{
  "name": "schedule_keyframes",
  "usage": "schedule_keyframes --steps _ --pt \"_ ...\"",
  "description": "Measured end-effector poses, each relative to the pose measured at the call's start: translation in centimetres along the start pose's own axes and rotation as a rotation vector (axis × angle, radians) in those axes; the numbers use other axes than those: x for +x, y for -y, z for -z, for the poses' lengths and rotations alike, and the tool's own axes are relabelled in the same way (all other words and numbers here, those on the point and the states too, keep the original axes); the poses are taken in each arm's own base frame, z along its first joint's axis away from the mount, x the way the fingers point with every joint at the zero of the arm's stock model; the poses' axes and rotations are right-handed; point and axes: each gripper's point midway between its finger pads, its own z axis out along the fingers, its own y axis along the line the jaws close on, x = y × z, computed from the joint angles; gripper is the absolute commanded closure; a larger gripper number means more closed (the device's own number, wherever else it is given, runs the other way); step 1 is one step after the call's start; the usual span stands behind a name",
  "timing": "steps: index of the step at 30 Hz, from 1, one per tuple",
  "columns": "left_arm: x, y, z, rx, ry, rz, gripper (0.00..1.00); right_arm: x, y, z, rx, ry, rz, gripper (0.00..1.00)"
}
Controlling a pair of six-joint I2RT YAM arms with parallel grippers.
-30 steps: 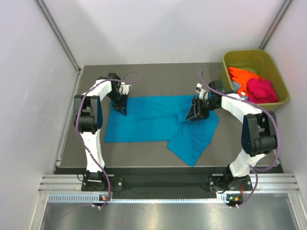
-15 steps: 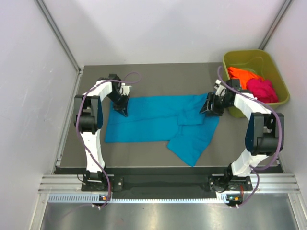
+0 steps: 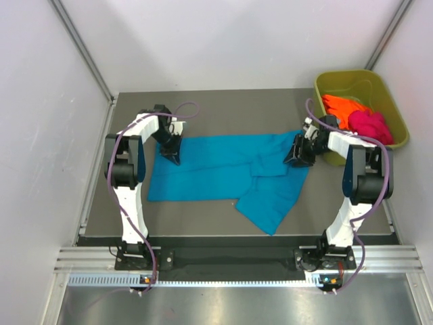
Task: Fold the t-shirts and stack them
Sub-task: Fold the tshirt
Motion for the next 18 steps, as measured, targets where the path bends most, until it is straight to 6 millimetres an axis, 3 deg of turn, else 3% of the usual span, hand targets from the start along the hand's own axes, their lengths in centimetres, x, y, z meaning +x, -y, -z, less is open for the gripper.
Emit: schedule_keyframes --steps 6,9,18 --pt "0.0 0.0 0.0 -0.005 -0.002 0.0 1.0 -2.3 -0.2 -0.4 -0.02 0.04 0.036 0.51" --pt "0.0 0.0 0.0 -0.005 -0.002 0.001 1.0 -3.0 -0.3 -0.5 -0.031 0.056 0.048 0.58" --pt "0.0 0.0 0.0 -0.005 -0.002 0.001 1.0 -2.9 -1.0 -0.6 -0.072 0.054 0.05 0.71"
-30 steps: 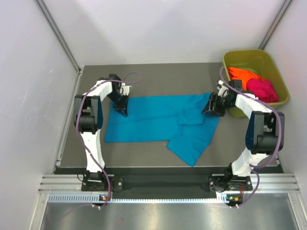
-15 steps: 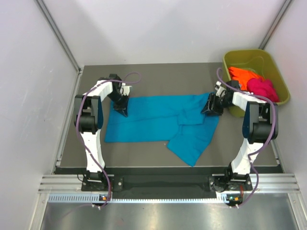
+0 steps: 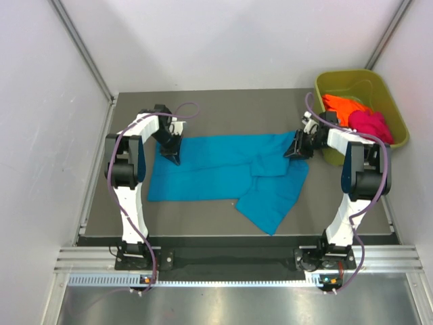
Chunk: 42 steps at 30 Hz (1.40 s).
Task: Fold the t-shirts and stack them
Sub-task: Fold the tshirt
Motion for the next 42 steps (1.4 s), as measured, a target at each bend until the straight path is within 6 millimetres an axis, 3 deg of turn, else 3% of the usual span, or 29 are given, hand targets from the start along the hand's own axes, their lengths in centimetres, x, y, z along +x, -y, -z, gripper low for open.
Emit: schedule_keyframes --steps 2,7,24,26,27,28,31,42 --pt "0.0 0.0 0.0 0.0 0.0 0.0 1.0 0.3 -0.2 0.0 -0.008 -0.001 -0.002 0.72" --pt "0.0 0.0 0.0 0.0 0.0 0.0 1.0 1.8 -0.4 0.4 -0.014 -0.02 -0.016 0.88" --pt "-0.1 0.0 0.0 0.0 0.002 0.005 1.0 3.3 -0.6 2.2 0.029 -0.059 -0.026 0.92" --pt "-0.1 0.1 0.0 0.0 0.002 0.007 1.0 3.1 -0.6 2.3 0.041 -0.056 -0.024 0.88" --pt "0.0 0.1 0.0 0.0 0.003 0.008 1.0 2.9 -0.5 2.4 0.046 -0.053 -0.022 0.7" --pt "0.0 0.1 0.0 0.0 0.003 0.008 1.0 2.8 -0.5 2.4 0.051 -0.05 -0.026 0.64" --pt "0.0 0.1 0.1 -0.001 0.007 0.01 1.0 2.3 -0.3 2.6 0.067 -0.039 -0.015 0.55" --pt "0.2 0.2 0.2 -0.004 0.012 0.014 1.0 3.2 0.5 3.1 0.05 -0.039 -0.027 0.55"
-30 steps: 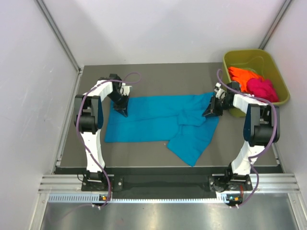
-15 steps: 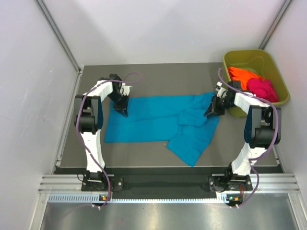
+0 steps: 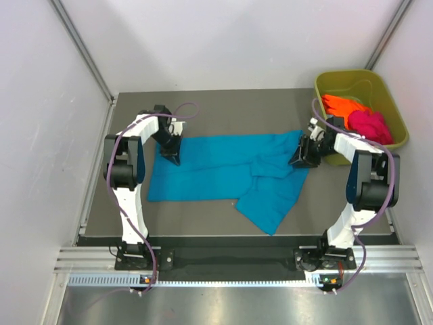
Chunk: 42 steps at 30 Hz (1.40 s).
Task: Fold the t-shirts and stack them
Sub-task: Fold the tshirt
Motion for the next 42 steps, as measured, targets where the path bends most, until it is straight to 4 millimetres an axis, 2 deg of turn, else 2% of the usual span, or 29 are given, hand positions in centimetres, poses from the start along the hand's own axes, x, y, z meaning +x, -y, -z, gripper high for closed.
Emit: schedule_keyframes --steps 3,9,14,19,24,26,27,29,33,35,37,39,42 --pt "0.2 0.0 0.0 -0.003 -0.003 0.001 1.0 0.8 0.9 0.1 -0.001 -0.006 -0.025 0.56" --pt "0.5 -0.2 -0.1 -0.011 -0.011 0.002 1.0 0.6 0.0 0.2 -0.066 0.003 0.005 0.56" --pt "0.5 -0.1 -0.1 -0.018 -0.014 -0.003 1.0 0.4 -0.6 0.1 -0.111 0.008 0.023 0.62" --pt "0.6 0.1 -0.2 -0.032 -0.02 -0.015 1.0 0.4 -0.6 0.1 -0.11 0.008 0.039 0.82" --pt "0.6 0.2 -0.2 -0.031 -0.021 -0.017 1.0 0.4 -0.4 0.1 -0.106 0.008 0.049 0.94" --pt "0.6 0.2 -0.2 -0.031 -0.02 -0.017 1.0 0.5 -0.4 0.1 -0.105 0.008 0.048 0.8" --pt "0.6 0.2 -0.2 -0.031 -0.02 -0.017 1.0 0.5 -0.4 0.1 -0.101 0.009 0.049 0.69" --pt "0.6 0.2 -0.2 -0.031 -0.02 -0.017 1.0 0.8 -0.3 0.2 -0.088 0.005 0.047 0.61" --pt "0.5 0.1 -0.1 -0.039 -0.017 -0.022 1.0 0.4 -0.5 0.3 -0.064 0.016 0.065 0.54" --pt "-0.1 -0.2 0.1 -0.057 -0.002 -0.033 1.0 -0.8 -1.1 0.6 -0.058 0.038 0.09 0.51" --pt "-1.1 -0.5 0.7 -0.08 0.026 -0.048 0.92 -2.5 -1.8 1.0 -0.055 0.07 0.124 0.49" --pt "-2.2 -0.7 1.4 -0.103 0.055 -0.06 0.91 -4.4 -2.7 1.5 -0.056 0.109 0.159 0.48" --pt "-3.0 -1.2 1.8 -0.132 0.076 -0.065 0.91 -5.9 -3.1 1.5 -0.051 0.139 0.179 0.45"
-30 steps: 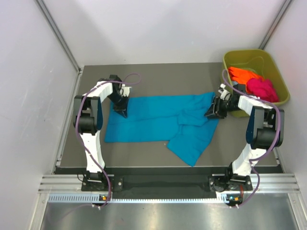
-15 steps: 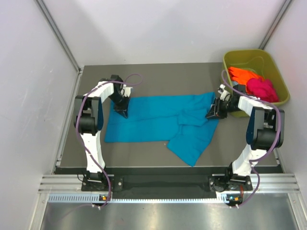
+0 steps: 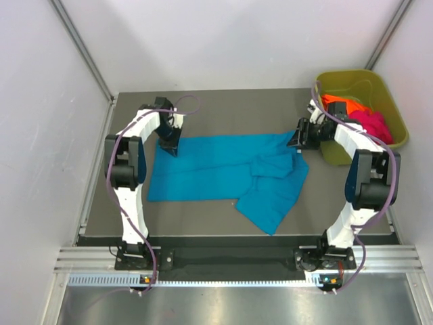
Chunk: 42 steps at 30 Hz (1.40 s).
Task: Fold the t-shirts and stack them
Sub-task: Fold the tshirt
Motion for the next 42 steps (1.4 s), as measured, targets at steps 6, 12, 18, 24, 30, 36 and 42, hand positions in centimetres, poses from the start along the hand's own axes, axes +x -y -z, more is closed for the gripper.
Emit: schedule_keyframes --steps 6,12,18,24,30,36,42 --pt "0.2 -1.2 -1.7 -0.027 -0.065 0.022 0.71 0.4 0.1 -2.0 0.017 -0.045 0.0 0.36" --pt "-0.2 -2.1 -1.5 -0.085 -0.066 0.036 1.0 0.2 -0.5 -2.8 0.026 -0.056 0.026 0.34" --pt "-0.3 -2.9 -1.7 -0.116 -0.098 0.049 1.0 -0.4 -1.1 -3.7 0.027 -0.059 0.055 0.34" --pt "-0.4 -3.0 -1.7 -0.122 -0.125 0.067 1.0 -1.5 -1.9 -4.2 0.023 -0.047 0.083 0.34" --pt "-0.9 -3.7 -1.8 -0.135 -0.172 0.086 1.0 -2.5 -2.4 -4.5 0.028 -0.031 0.108 0.34" --pt "-1.8 -4.8 -1.9 -0.146 -0.168 0.112 1.0 -3.0 -2.8 -5.1 0.042 -0.03 0.134 0.32" --pt "-3.1 -6.5 -1.8 -0.171 -0.128 0.147 1.0 -4.2 -3.1 -5.3 0.058 -0.012 0.161 0.31"
